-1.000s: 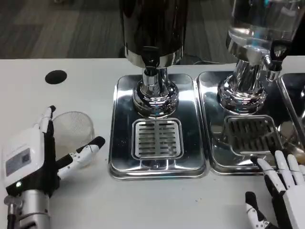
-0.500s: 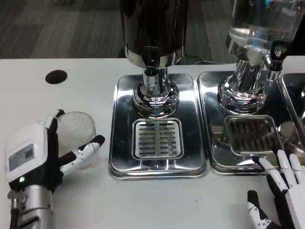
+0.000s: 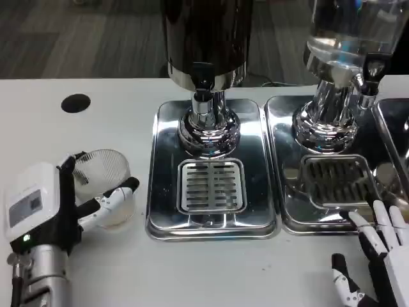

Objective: Grasp the cup under the faucet to collect the drink, then remove the cup.

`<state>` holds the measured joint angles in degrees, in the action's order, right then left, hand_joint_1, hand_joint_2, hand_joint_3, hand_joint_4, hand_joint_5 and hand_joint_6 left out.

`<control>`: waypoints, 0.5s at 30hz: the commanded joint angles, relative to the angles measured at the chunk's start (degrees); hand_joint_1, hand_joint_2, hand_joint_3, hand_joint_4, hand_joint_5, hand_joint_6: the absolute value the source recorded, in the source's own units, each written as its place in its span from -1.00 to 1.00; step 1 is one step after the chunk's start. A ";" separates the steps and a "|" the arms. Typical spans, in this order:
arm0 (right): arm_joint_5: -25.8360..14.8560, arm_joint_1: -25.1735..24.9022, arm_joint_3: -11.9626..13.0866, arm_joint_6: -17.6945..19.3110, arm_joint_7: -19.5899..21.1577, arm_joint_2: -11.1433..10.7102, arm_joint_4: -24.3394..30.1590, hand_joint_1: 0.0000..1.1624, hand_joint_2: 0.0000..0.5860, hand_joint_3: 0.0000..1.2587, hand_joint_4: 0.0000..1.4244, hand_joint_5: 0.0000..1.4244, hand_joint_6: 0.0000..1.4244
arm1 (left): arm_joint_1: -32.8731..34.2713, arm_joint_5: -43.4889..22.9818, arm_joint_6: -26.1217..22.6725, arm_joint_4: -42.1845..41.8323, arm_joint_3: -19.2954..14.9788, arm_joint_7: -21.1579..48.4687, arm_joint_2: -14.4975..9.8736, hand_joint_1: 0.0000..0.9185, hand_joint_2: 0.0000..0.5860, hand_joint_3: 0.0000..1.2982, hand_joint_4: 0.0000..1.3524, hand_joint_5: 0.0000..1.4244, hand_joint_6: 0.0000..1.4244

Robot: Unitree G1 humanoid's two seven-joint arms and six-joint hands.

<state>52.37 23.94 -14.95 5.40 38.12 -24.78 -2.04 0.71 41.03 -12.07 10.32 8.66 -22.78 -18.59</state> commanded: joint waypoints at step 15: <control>0.21 0.37 0.06 0.59 0.28 -0.16 -0.14 -0.58 0.57 -0.66 -1.00 -1.00 -0.80 | -1.44 1.41 1.41 0.38 1.07 -5.25 0.51 -0.11 -0.64 -0.03 -0.05 0.29 0.72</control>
<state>52.35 24.02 -14.92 5.43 38.12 -24.78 -2.08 0.05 41.46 -11.17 11.08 9.27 -27.08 -18.00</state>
